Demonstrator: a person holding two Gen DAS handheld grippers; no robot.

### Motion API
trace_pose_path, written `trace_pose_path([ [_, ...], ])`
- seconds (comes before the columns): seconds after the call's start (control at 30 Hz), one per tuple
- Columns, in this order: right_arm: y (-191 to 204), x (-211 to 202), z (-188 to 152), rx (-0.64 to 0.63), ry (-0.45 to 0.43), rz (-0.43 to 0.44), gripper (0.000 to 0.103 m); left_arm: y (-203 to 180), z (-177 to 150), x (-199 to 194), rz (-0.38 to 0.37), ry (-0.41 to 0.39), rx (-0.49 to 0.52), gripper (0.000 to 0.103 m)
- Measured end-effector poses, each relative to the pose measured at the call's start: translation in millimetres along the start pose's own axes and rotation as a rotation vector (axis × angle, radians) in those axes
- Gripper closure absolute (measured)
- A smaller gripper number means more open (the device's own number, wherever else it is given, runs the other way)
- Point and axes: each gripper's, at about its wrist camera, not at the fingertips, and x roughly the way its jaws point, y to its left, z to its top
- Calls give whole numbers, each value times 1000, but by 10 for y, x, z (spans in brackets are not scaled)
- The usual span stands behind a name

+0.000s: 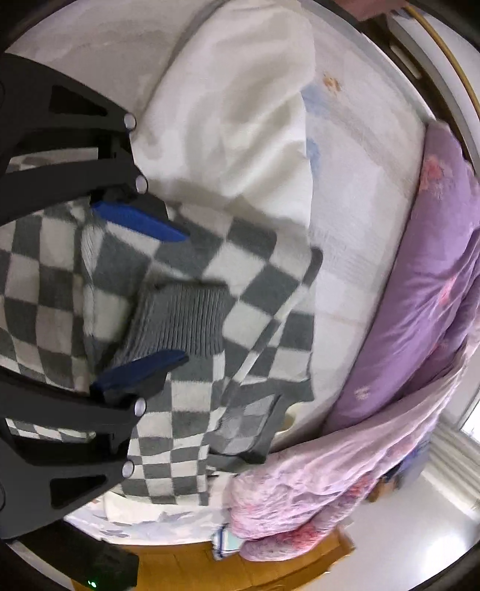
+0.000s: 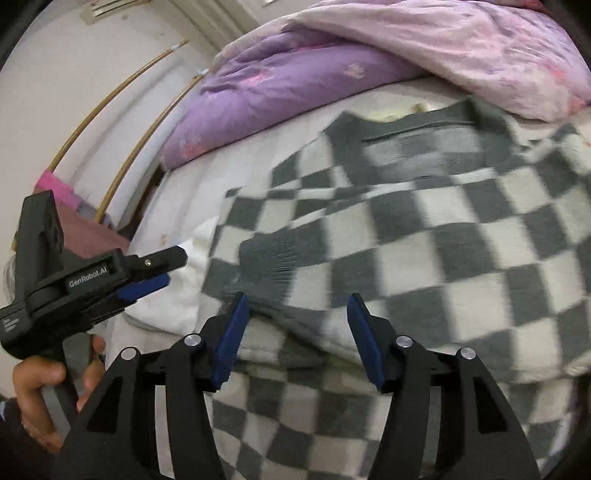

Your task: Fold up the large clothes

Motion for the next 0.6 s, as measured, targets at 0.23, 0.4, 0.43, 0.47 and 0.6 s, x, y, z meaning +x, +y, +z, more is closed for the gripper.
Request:
trace_pose_path([
  [0.23, -1286, -432, 347, 166, -21, -258, 99, -438, 79, 619, -4, 116, 112, 41],
  [0.4, -2060, -253, 351, 263, 89, -353, 103, -421, -1, 1101, 57, 204, 121, 41],
  [0.43, -2165, -160, 328, 291, 120, -334, 103, -433, 4, 1141, 59, 208, 128, 41],
  [0.47, -2270, -83, 297, 327, 137, -310, 103, -444, 15, 1173, 61, 211, 129, 39],
  [0.6, -2361, -16, 346, 388, 178, -268, 103, -485, 67, 1195, 54, 236, 135, 38],
])
